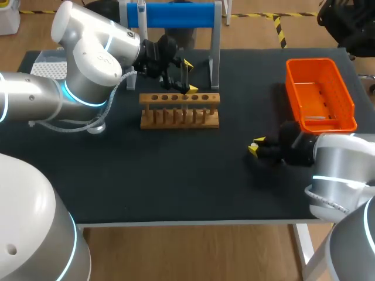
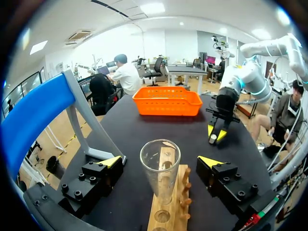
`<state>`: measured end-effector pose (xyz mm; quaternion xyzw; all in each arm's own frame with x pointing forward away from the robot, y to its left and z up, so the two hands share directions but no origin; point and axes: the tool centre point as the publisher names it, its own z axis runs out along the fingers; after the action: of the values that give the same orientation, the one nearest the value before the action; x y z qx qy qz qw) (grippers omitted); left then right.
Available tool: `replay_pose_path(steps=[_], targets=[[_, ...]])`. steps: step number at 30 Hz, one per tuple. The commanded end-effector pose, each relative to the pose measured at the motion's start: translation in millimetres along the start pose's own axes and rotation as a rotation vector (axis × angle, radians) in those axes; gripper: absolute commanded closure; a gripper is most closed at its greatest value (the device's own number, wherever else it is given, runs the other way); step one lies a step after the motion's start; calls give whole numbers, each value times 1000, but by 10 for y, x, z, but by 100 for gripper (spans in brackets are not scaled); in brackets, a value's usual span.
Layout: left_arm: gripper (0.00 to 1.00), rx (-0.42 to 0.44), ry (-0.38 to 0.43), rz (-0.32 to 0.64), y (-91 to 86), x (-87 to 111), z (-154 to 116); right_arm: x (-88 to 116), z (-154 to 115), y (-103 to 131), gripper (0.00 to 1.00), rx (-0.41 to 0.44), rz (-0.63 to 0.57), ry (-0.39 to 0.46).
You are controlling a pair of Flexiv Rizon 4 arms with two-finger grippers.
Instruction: Invert the test tube, pick up the pipette, mount the tip to pipette, aspirate from beaker and dispense into the tube, eject the tip, return the pipette, and cap with the stopper.
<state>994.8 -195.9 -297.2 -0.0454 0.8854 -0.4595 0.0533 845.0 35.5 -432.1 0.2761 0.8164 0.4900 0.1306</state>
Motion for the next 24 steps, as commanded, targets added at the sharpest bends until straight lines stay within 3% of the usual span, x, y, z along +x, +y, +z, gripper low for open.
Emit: replay_pose_path(steps=[1,3,12,24], targets=[[0,-3,4,0,-2,-10,-6,21,16,-17,81,1,0,-6],[0,-3,4,0,-2,-10,-6,21,18,-21,100,3,1,-5],[0,-3,4,0,-2,-10,-6,4,17,-22,100,4,3,-8],[0,-3,4,0,-2,-10,-6,-82,-88,406,100,-49,-36,40]])
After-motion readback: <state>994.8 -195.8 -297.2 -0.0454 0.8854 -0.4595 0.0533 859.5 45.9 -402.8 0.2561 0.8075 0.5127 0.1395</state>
